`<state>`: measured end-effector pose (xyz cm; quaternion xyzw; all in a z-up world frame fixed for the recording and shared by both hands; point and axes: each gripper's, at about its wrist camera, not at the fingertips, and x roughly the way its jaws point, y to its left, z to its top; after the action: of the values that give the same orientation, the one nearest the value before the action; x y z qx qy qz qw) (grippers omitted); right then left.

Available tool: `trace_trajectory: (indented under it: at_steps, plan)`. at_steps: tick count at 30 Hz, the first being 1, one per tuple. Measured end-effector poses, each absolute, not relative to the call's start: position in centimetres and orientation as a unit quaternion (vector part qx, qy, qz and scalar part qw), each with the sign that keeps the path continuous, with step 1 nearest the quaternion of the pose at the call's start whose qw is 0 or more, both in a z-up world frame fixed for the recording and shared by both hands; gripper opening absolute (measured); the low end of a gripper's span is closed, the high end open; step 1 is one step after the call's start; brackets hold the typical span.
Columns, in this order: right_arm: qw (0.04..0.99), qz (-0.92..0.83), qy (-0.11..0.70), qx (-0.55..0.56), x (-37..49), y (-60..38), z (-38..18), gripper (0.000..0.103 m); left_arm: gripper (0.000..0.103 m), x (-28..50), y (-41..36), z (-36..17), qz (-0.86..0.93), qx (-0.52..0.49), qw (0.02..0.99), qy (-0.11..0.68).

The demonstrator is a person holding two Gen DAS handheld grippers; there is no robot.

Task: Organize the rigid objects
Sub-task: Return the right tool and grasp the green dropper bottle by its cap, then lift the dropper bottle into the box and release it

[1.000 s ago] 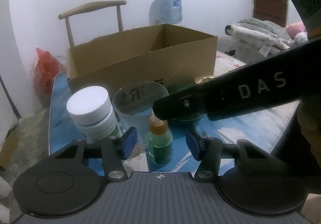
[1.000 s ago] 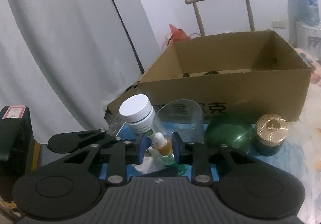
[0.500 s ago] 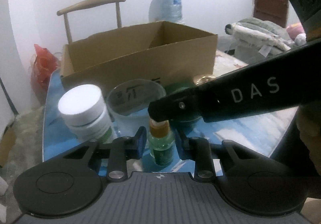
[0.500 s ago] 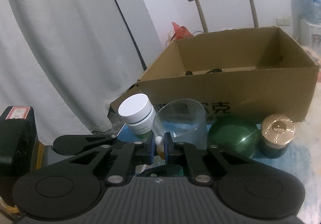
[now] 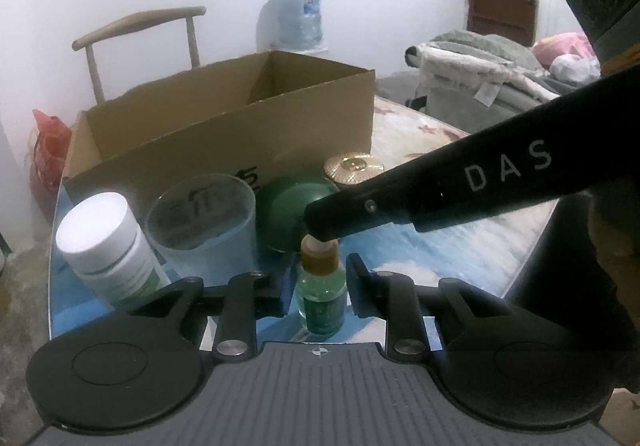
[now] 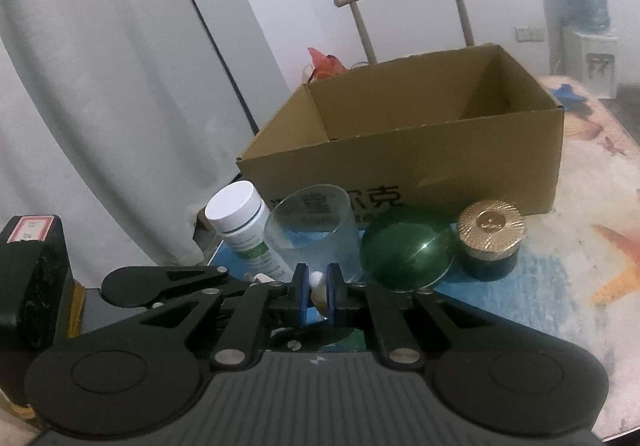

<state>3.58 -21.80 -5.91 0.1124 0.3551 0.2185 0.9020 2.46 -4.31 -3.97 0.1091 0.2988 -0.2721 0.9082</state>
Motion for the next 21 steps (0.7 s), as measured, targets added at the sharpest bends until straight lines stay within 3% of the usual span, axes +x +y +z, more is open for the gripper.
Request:
trace_trajectory:
  at_steps: [21]
  plan:
    - [0.899, 0.219, 0.367, 0.098, 4.7, -21.4, -6.5, 0.018, 0.032, 3.6, -5.0, -5.7, -0.262, 0.125, 0.900, 0.326]
